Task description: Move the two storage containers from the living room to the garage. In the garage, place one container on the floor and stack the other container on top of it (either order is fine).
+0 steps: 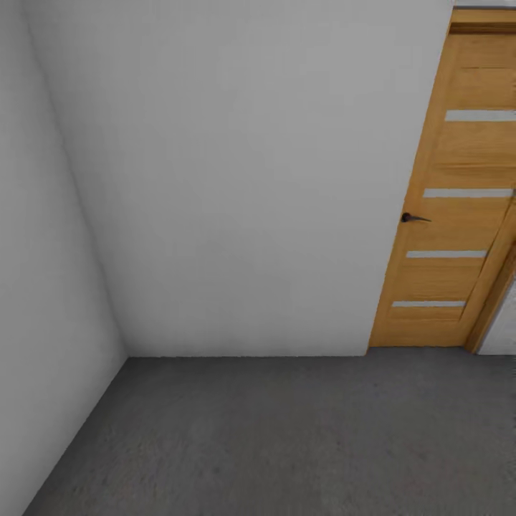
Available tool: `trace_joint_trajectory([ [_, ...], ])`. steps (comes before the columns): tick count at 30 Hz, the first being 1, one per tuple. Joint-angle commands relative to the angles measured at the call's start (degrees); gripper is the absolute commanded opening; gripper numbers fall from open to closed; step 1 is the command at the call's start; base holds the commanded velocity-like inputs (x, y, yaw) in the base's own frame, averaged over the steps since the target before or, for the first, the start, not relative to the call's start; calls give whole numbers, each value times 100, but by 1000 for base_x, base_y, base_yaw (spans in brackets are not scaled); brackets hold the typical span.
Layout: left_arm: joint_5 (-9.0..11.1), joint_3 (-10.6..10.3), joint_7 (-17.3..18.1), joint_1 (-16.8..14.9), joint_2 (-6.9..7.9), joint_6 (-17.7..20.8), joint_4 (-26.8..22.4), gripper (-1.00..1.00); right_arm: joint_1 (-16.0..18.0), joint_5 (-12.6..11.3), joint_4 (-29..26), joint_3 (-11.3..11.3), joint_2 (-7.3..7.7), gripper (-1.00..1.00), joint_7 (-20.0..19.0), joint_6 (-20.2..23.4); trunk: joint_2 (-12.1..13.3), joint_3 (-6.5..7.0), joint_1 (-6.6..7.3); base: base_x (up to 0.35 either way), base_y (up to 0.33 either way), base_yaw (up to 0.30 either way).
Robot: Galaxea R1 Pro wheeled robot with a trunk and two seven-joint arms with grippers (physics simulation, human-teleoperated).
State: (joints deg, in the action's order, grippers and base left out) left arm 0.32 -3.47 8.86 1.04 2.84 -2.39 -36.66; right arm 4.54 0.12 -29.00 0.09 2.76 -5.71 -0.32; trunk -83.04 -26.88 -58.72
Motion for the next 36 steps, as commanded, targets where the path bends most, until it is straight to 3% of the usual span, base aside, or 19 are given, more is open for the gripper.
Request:
trace_joint_trajectory([
  [1,3,-17,-2,2,6,-10,-8,100,3,2,0,0,2,100,-18,-3,-4,-5,-1,77,-183,-115],
  [36,3,-19,-7,2,6,-8,-8,100,3,6,1,0,3,100,-15,-3,-4,-5,-1,175,-293,-8],
])
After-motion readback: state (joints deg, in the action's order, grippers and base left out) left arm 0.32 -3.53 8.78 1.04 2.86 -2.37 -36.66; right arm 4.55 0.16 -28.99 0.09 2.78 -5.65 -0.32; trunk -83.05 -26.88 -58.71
